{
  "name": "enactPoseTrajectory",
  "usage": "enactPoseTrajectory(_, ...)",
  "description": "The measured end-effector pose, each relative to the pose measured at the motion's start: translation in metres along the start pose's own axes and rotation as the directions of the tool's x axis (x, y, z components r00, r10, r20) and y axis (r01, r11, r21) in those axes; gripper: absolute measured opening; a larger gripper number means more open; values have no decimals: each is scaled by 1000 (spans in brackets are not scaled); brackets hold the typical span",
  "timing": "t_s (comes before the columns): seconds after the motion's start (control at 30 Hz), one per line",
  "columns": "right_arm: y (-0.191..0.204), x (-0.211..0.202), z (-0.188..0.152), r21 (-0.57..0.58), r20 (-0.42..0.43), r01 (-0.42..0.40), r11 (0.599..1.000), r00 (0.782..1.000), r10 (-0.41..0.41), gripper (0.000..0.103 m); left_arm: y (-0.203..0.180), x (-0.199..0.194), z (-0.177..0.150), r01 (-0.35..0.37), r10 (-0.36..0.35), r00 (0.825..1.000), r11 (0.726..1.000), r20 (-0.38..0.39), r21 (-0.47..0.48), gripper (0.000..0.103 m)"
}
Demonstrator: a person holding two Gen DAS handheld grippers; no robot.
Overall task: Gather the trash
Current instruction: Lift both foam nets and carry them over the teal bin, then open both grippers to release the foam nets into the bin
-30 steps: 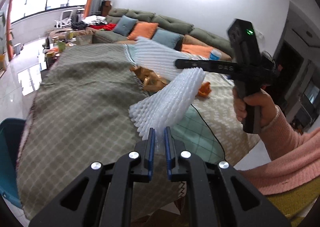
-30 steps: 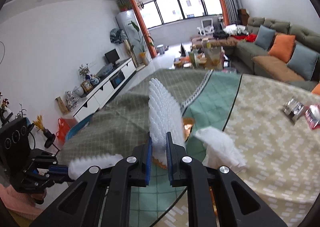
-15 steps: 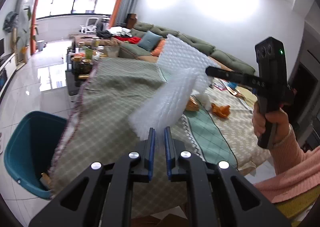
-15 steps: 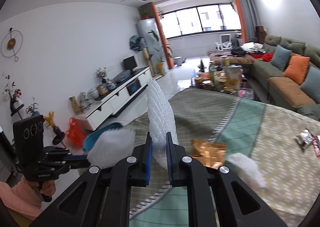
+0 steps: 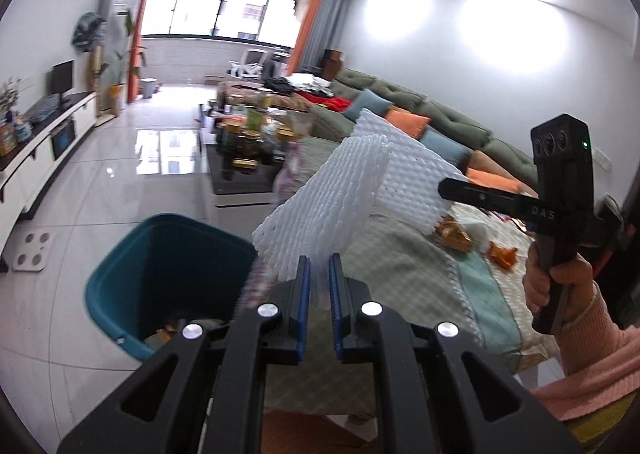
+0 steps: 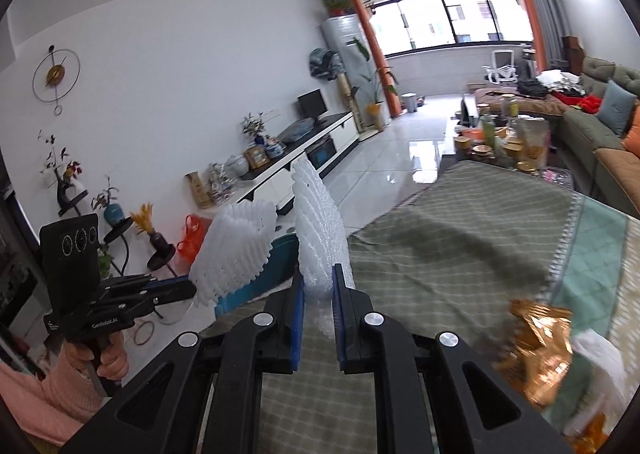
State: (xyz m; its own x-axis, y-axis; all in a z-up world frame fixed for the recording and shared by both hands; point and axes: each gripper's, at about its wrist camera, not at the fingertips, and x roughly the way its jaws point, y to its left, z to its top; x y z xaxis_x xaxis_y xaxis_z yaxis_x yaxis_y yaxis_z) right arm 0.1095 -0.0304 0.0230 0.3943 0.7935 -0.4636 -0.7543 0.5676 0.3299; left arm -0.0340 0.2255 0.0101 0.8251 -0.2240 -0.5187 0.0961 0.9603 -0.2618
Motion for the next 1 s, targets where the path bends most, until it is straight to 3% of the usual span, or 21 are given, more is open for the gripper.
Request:
enactPoseTrajectory(0.6,42,91,14,-57,-130,-92,994,988,84,13,79,7,-15,-119,113,993,975,-44,-188,11)
enactPoseTrajectory(1.0,53,144,8,-56,-258,-99,993,963,82,13,118,15,-29,-172,151,984,943,-92,-286,11)
